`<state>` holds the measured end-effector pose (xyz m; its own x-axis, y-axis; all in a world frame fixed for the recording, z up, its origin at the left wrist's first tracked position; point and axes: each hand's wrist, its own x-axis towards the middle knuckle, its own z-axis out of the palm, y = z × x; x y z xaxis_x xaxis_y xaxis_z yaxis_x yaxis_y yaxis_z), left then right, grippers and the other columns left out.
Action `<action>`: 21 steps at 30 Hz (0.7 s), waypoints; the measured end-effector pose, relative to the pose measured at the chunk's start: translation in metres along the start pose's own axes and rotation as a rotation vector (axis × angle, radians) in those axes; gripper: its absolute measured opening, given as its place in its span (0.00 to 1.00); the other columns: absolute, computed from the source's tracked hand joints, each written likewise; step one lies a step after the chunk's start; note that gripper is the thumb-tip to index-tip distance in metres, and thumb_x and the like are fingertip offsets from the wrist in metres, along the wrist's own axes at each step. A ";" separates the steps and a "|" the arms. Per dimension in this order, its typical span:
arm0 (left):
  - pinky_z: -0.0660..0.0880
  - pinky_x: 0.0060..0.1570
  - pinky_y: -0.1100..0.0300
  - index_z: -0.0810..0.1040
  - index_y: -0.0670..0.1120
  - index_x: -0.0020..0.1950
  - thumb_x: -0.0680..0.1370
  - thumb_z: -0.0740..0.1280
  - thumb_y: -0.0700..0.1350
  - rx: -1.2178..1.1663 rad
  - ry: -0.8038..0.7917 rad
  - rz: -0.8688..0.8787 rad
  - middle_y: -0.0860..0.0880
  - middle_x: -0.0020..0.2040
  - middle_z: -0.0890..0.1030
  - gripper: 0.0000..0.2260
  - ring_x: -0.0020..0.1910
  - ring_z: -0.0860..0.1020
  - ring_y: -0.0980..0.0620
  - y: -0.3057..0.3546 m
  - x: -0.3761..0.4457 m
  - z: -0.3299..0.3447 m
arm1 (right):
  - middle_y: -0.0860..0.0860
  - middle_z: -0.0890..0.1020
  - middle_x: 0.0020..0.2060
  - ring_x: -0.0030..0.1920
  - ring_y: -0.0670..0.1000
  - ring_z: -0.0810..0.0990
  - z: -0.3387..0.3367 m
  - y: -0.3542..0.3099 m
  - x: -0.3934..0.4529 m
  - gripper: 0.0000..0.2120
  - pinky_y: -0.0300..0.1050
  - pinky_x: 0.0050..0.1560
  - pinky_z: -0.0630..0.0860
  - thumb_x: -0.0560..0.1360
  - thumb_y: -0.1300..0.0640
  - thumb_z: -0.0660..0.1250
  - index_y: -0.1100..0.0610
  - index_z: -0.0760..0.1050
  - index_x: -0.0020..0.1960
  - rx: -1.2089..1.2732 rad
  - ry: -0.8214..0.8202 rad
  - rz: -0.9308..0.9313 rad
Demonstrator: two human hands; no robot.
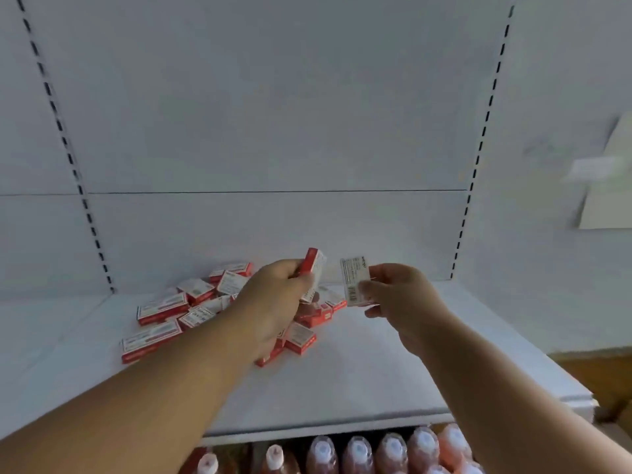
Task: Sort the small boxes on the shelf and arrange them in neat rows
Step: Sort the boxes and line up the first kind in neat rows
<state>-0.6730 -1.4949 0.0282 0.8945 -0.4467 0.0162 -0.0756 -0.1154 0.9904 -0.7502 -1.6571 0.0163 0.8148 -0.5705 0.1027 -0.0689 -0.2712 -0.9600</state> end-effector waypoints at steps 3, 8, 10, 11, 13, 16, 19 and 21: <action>0.78 0.41 0.58 0.77 0.54 0.63 0.80 0.65 0.50 0.347 0.103 0.110 0.53 0.49 0.84 0.11 0.45 0.83 0.53 0.008 0.014 -0.002 | 0.53 0.86 0.38 0.36 0.53 0.79 0.009 0.003 0.025 0.08 0.47 0.35 0.74 0.73 0.64 0.66 0.54 0.82 0.45 -0.033 -0.018 0.011; 0.70 0.36 0.64 0.73 0.53 0.64 0.77 0.70 0.53 0.714 0.159 0.237 0.55 0.54 0.79 0.17 0.45 0.77 0.56 0.010 0.055 0.004 | 0.54 0.86 0.38 0.38 0.56 0.83 0.020 0.008 0.061 0.04 0.49 0.41 0.80 0.73 0.63 0.68 0.57 0.81 0.42 -0.085 -0.030 0.072; 0.73 0.38 0.61 0.72 0.53 0.63 0.76 0.70 0.55 0.858 0.177 0.236 0.53 0.55 0.79 0.18 0.45 0.77 0.54 0.008 0.067 0.008 | 0.55 0.86 0.38 0.39 0.57 0.85 0.021 0.011 0.074 0.04 0.50 0.41 0.82 0.73 0.63 0.69 0.58 0.82 0.43 -0.153 -0.038 0.086; 0.75 0.41 0.58 0.72 0.53 0.62 0.75 0.70 0.56 0.941 0.194 0.236 0.53 0.54 0.80 0.18 0.46 0.78 0.52 0.007 0.071 0.011 | 0.56 0.86 0.38 0.37 0.57 0.84 0.022 0.012 0.078 0.03 0.48 0.39 0.81 0.72 0.63 0.69 0.57 0.82 0.43 -0.186 -0.047 0.091; 0.79 0.44 0.55 0.73 0.52 0.59 0.74 0.70 0.57 1.087 0.222 0.223 0.52 0.50 0.81 0.17 0.45 0.79 0.50 0.004 0.078 0.016 | 0.58 0.86 0.39 0.33 0.55 0.80 0.025 0.015 0.085 0.02 0.45 0.35 0.77 0.71 0.61 0.70 0.59 0.81 0.42 -0.272 -0.066 0.088; 0.80 0.46 0.52 0.75 0.50 0.54 0.74 0.69 0.61 1.251 0.192 0.177 0.50 0.46 0.82 0.17 0.44 0.80 0.47 0.000 0.085 0.022 | 0.57 0.84 0.37 0.34 0.55 0.79 0.029 0.018 0.096 0.09 0.44 0.35 0.73 0.71 0.56 0.71 0.63 0.81 0.44 -0.480 -0.116 0.029; 0.79 0.48 0.51 0.76 0.50 0.52 0.76 0.63 0.64 1.297 0.149 0.112 0.50 0.46 0.82 0.19 0.45 0.80 0.48 -0.003 0.082 0.026 | 0.55 0.81 0.36 0.36 0.54 0.76 0.029 0.016 0.102 0.09 0.42 0.36 0.73 0.75 0.56 0.65 0.61 0.80 0.45 -0.755 -0.211 -0.014; 0.80 0.48 0.51 0.77 0.49 0.51 0.80 0.61 0.58 1.198 0.153 0.095 0.50 0.45 0.81 0.14 0.44 0.81 0.49 -0.005 0.076 0.026 | 0.55 0.79 0.38 0.37 0.55 0.76 0.026 0.013 0.102 0.08 0.42 0.38 0.72 0.75 0.61 0.60 0.60 0.77 0.43 -0.862 -0.246 -0.050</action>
<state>-0.6166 -1.5514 0.0207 0.9001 -0.3976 0.1784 -0.4311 -0.8722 0.2313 -0.6531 -1.6984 0.0070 0.9220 -0.3869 -0.0150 -0.3574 -0.8355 -0.4173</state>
